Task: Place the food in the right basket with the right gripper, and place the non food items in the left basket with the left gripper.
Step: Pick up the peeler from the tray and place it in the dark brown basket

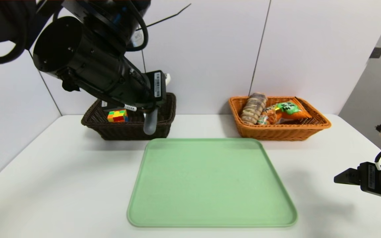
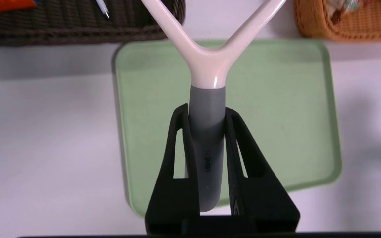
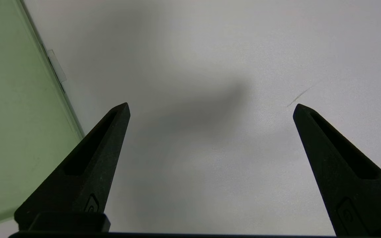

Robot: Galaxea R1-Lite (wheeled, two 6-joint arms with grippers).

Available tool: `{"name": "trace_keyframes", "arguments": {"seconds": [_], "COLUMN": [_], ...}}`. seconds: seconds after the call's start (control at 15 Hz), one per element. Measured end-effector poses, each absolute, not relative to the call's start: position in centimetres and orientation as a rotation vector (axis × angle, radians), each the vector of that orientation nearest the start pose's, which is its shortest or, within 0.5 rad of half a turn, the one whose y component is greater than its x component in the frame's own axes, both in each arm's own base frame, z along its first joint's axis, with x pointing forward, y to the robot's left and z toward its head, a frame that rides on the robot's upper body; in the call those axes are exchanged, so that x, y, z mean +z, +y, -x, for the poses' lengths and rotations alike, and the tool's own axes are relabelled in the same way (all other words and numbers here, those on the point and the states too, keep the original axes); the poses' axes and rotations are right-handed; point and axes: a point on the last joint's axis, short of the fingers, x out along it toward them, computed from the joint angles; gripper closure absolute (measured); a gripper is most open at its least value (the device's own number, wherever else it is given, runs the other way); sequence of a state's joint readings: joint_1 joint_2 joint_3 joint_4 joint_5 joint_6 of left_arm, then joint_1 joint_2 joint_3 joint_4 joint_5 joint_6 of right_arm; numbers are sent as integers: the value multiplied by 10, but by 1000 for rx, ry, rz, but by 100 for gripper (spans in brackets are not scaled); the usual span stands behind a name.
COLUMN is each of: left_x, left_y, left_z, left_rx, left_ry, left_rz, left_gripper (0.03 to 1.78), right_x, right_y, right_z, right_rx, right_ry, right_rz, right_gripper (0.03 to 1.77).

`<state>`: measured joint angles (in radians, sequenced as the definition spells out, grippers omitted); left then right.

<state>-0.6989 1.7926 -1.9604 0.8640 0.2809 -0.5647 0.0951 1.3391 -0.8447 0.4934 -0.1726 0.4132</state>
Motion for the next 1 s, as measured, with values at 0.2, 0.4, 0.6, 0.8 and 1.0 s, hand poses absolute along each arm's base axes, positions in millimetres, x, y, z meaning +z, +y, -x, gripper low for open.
{"name": "trace_keyframes", "arguments": {"seconds": [0.2, 0.4, 0.6, 0.8, 1.0], "left_x": [338, 328, 307, 277, 249], "left_y": [-166, -149, -144, -148, -147], "left_z": [-262, -299, -333, -363, -389], "left_rx": [-132, -46, 6, 39, 72], "left_ry": [609, 562, 562, 590, 610], "left_rz": [274, 316, 314, 303, 293], "left_gripper": [153, 153, 153, 153, 153], "right_x": [191, 193, 195, 197, 199], "right_y": [13, 13, 12, 12, 12], "right_z": [-175, -173, -172, -169, -165], "right_rx": [-269, -269, -275, -269, -269], "right_ry": [940, 929, 918, 906, 895], "right_rz": [-249, -250, -249, -245, -248], "right_gripper": [9, 9, 9, 9, 9]}}
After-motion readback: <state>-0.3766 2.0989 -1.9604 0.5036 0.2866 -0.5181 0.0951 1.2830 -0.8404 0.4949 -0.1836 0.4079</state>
